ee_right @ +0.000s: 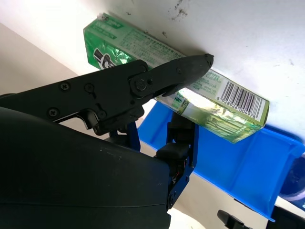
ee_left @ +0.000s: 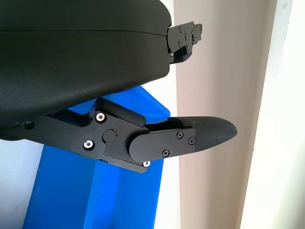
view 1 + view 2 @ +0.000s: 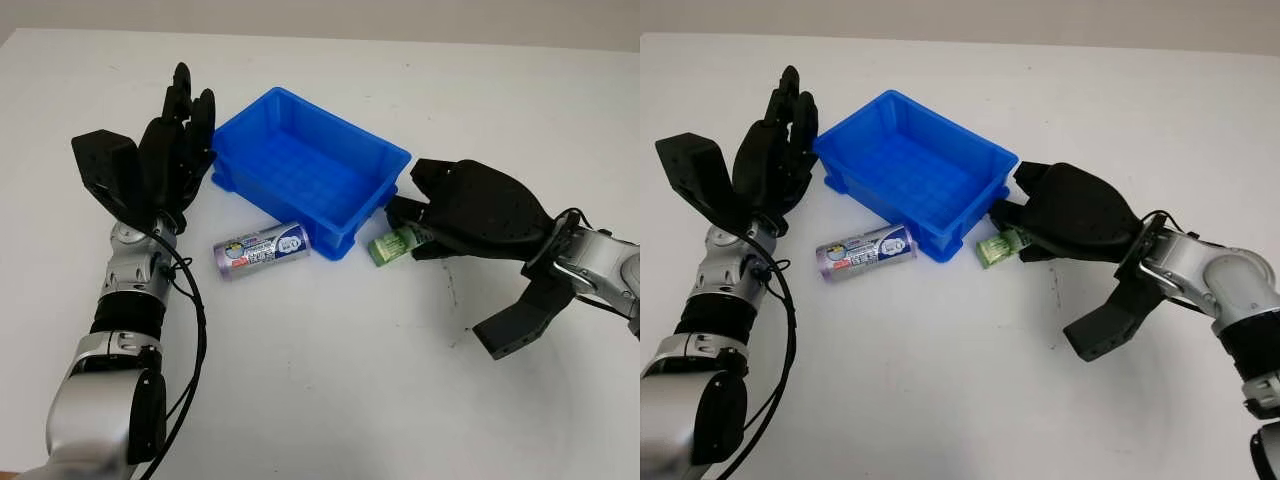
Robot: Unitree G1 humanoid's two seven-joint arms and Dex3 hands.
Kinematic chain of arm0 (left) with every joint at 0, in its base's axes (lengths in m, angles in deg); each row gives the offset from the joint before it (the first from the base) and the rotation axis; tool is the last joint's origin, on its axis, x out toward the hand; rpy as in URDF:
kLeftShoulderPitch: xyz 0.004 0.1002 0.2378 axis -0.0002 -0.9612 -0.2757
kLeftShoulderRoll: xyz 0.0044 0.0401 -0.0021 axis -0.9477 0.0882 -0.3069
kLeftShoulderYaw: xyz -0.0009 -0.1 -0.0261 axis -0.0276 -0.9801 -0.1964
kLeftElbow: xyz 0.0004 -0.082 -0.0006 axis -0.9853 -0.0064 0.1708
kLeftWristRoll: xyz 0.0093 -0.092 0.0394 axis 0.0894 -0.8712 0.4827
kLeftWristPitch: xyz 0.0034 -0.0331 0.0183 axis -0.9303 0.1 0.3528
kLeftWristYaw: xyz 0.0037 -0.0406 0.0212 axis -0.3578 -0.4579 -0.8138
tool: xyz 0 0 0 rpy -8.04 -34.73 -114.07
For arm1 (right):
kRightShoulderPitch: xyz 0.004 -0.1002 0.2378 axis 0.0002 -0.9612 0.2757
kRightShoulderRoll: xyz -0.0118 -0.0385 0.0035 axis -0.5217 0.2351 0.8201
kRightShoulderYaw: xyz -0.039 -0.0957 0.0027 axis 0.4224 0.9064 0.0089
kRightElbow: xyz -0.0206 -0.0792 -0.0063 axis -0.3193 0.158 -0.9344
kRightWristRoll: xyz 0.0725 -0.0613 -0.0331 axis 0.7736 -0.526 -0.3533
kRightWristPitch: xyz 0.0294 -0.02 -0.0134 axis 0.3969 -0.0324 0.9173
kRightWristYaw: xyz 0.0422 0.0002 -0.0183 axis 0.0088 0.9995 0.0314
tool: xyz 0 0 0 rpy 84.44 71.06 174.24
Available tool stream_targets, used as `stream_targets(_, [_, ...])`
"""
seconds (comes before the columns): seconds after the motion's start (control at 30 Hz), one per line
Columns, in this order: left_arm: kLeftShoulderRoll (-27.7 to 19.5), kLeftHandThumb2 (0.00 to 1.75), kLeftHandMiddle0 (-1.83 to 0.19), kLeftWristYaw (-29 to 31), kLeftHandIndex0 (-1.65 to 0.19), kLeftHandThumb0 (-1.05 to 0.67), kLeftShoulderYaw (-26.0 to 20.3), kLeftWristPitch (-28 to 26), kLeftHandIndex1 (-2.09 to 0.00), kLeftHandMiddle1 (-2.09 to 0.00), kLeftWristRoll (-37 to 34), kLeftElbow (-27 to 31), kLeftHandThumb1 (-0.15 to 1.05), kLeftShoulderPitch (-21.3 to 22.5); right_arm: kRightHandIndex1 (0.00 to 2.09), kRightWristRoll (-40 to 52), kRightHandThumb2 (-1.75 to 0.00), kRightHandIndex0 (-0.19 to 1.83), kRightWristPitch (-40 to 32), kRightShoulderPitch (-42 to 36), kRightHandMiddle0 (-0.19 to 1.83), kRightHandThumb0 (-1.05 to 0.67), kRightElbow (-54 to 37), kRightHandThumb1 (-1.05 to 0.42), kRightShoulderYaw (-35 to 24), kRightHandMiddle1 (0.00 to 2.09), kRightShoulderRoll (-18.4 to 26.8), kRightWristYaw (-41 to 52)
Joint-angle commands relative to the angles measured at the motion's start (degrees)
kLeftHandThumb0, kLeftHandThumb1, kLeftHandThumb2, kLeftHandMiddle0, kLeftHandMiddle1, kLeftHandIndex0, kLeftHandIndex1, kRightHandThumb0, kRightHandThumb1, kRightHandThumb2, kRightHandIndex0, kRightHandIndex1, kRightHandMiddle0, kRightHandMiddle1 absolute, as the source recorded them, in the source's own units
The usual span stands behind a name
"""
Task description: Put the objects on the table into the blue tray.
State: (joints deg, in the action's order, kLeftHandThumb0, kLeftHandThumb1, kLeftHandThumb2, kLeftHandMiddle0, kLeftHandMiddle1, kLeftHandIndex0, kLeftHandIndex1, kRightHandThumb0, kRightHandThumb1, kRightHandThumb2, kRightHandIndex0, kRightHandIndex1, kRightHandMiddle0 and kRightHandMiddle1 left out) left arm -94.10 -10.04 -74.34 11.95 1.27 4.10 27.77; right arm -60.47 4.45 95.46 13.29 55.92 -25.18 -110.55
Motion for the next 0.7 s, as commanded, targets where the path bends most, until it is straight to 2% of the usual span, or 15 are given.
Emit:
stream_targets(0.0, [-0.3,0.54,0.19,0.1,0.19,-0.70,-0.1,0.5,-0.02,-0.04,0.1,0.4,1.05,-0.6,2.04,1.1,-0.06,0.85,-0.2,-2.0,0.67,-0.65,0.1,-1.03,1.0,1.93,-0.6,0.3])
stream_targets(0.1, [-0.2,0.54,0.19,0.3,0.19,-0.71,-0.2,0.3,-0.02,-0.04,-0.1,0.3,1.05,-0.4,2.09,6.9,-0.06,1.09,0.8,-2.8,0.78,-0.63,-0.5,-1.04,-0.6,2.07,-0.7,3.5])
stream_targets(0.2, [-0.3,0.54,0.19,0.5,0.19,-0.71,-0.1,0.1,-0.02,-0.03,0.0,0.3,1.05,-0.4,2.09,22.3,-0.12,1.06,0.9,-4.6,0.77,-0.57,-4.2,-1.05,-3.7,2.09,-1.0,16.7])
stream_targets(0.33, [-0.4,0.53,0.19,0.3,0.19,-0.71,-0.1,-0.1,-0.02,-0.03,0.0,0.2,1.05,-0.2,2.09,46.2,-0.11,0.89,-9.9,-7.5,0.61,-0.49,-17.8,-1.05,-7.7,2.08,0.0,41.2])
stream_targets(0.43, [-0.4,0.53,0.19,0.4,0.19,-0.72,0.0,-0.4,-0.01,-0.02,0.1,0.2,1.05,0.0,2.09,58.9,-0.14,0.87,-20.5,-8.2,0.57,-0.45,-27.1,-1.05,-10.3,2.09,0.2,54.0])
stream_targets(0.5, [-0.4,0.53,0.19,0.5,0.19,-0.72,0.2,-0.5,-0.01,-0.02,0.1,0.2,1.05,0.0,2.09,64.6,-0.16,0.87,-26.6,-8.4,0.56,-0.44,-31.4,-1.05,-12.3,2.09,0.0,59.8])
stream_targets(0.57, [-0.4,0.53,0.19,0.6,0.19,-0.72,0.2,-0.4,0.00,-0.01,0.2,0.2,1.05,0.0,2.09,69.9,-0.11,0.99,-30.6,-8.2,0.63,-0.43,-34.1,-1.05,-14.1,2.09,0.0,64.7])
stream_targets(0.67, [-0.3,0.52,0.19,0.4,0.19,-0.72,0.1,-0.5,0.00,-0.01,0.1,0.1,1.05,0.2,2.09,75.4,-0.11,1.06,-35.7,-6.5,0.77,-0.45,-35.8,-1.05,-15.7,2.09,0.7,71.5])
